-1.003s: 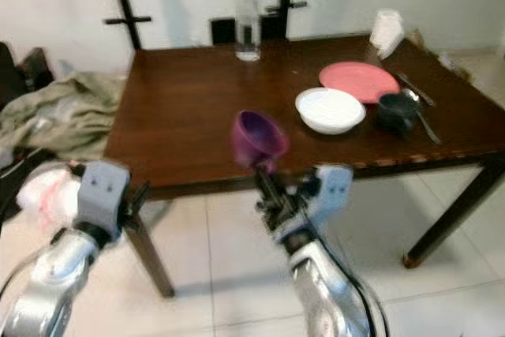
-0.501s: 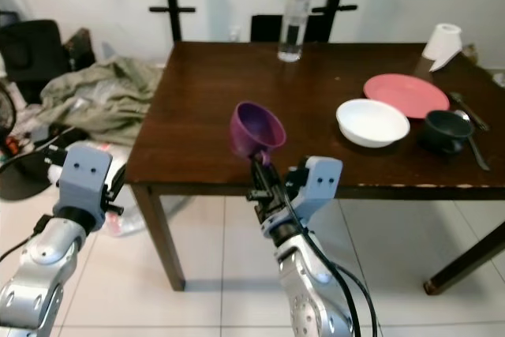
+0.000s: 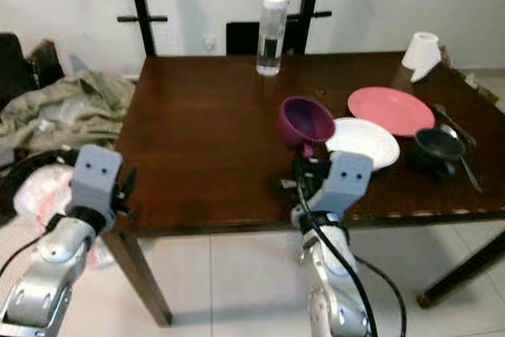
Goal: Setting the table
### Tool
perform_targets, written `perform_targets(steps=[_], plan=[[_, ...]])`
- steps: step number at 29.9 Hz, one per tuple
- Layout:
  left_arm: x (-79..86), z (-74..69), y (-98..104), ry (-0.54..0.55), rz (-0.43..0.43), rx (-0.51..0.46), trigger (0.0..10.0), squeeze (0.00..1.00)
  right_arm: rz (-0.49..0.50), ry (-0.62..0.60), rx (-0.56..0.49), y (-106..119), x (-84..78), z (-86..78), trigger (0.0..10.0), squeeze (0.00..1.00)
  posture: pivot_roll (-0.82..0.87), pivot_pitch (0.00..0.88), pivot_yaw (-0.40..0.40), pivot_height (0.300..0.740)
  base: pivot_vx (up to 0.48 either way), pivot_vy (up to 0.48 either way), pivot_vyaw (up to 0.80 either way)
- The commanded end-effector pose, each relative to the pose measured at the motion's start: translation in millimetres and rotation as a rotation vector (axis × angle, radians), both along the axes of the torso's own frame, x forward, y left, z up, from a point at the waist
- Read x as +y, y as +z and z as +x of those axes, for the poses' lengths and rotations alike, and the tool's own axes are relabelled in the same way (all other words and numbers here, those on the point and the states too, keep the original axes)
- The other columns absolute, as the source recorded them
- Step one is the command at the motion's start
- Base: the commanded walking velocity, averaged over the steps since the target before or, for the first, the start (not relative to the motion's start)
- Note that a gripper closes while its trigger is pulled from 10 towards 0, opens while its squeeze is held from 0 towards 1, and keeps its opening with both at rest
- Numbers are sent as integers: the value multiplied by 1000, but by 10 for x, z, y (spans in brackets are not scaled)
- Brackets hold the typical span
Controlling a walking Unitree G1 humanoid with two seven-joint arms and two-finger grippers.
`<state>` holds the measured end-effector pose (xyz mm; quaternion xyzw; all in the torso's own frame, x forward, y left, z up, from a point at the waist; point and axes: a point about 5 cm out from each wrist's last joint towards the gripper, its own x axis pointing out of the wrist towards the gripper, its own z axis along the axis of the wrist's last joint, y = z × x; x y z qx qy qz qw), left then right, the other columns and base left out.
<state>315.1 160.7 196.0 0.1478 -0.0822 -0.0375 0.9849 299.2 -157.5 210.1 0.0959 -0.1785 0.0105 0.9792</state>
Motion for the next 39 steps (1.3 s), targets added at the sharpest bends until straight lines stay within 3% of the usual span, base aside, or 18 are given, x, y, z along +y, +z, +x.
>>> perform_targets(steps=[1, 15, 19, 23, 29, 30, 37, 39], plan=[[-9, -7, -52, -12, 0, 20, 10000, 0, -6, -11, -8, -9, -1, -16, 10000, 0, 83, 101, 99, 740, 480, 0, 0], [-44, -15, -67, -42, -8, 22, 10000, 0, -46, -21, -20, -7, 8, -2, 10000, 0, 79, 101, 101, 740, 480, 0, 0], [-87, -47, -105, -86, -16, 53, 10000, 0, -141, -2, 1, -69, 40, 3, 10000, 0, 78, 102, 102, 740, 94, 0, 0], [-142, -130, -186, -164, -4, 94, 10000, 0, -227, 87, 71, -284, 115, -27, 10000, 0, 78, 102, 102, 740, 0, 0, 0], [-205, -238, -263, -326, -145, 194, 10000, 0, -290, 153, 83, -442, 195, -25, 10000, 0, 87, 104, 99, 740, 0, 0, 0], [-196, -275, -225, -393, -160, 201, 10000, 0, -321, 174, 82, -460, 230, 8, 10000, 0, 106, 114, 94, 740, 0, 0, 0], [-111, -317, -92, -467, -122, 174, 10000, 0, -339, 156, 83, -460, 202, 88, 10000, 0, 135, 146, 83, 740, 0, 0, 0], [-21, -364, 101, -524, -74, 146, 10000, 0, -363, 81, 71, -403, 95, 200, 10000, 0, 166, 190, 86, 740, 0, 0, 0]])
